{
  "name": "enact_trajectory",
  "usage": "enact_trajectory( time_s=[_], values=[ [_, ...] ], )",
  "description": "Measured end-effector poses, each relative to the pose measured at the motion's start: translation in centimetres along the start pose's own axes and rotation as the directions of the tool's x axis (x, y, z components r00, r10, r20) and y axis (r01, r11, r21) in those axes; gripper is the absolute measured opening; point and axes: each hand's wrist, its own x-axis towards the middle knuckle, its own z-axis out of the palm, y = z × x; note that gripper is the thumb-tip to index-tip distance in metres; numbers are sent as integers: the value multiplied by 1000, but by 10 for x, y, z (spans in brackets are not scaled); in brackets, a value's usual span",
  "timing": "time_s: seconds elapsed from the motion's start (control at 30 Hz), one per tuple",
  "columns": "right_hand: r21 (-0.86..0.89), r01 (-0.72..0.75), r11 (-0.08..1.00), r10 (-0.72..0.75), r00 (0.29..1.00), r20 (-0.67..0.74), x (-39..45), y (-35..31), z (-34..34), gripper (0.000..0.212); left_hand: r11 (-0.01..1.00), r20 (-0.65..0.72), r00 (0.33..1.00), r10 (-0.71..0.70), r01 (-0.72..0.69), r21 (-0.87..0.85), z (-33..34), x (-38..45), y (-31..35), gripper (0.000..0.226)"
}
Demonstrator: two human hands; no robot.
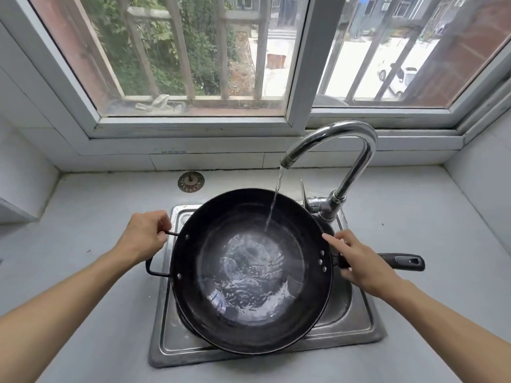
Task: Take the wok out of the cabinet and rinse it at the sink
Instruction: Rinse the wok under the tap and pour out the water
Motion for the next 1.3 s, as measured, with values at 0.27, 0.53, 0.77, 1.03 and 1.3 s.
enact_trajectory(
  time_s=[0.27, 0.53, 0.77, 1.03, 1.3],
  values=[
    [37, -33, 999, 31, 998, 54, -1, 0, -1, 80, 999, -12, 999, 39, -39, -19, -1, -5, 1, 20],
    [64, -60, 996, 58, 997, 43, -5, 6, 13, 73, 937, 11, 969, 246, -241, 254, -7, -18, 7, 16],
    [32, -29, 999, 32, 995, -94, 15, -4, 0, 63, 749, 151, 906, 395, -413, 518, -5, -37, 35, 53],
    [-16, 49, 999, -52, 962, -269, 66, -33, -30, 58, 791, 141, 932, 334, -359, 495, -4, -43, 32, 52],
    [-110, 3, 994, -24, 981, -193, 111, -48, -36, 62, 799, 125, 950, 285, -308, 516, -4, -45, 38, 51]
  ],
)
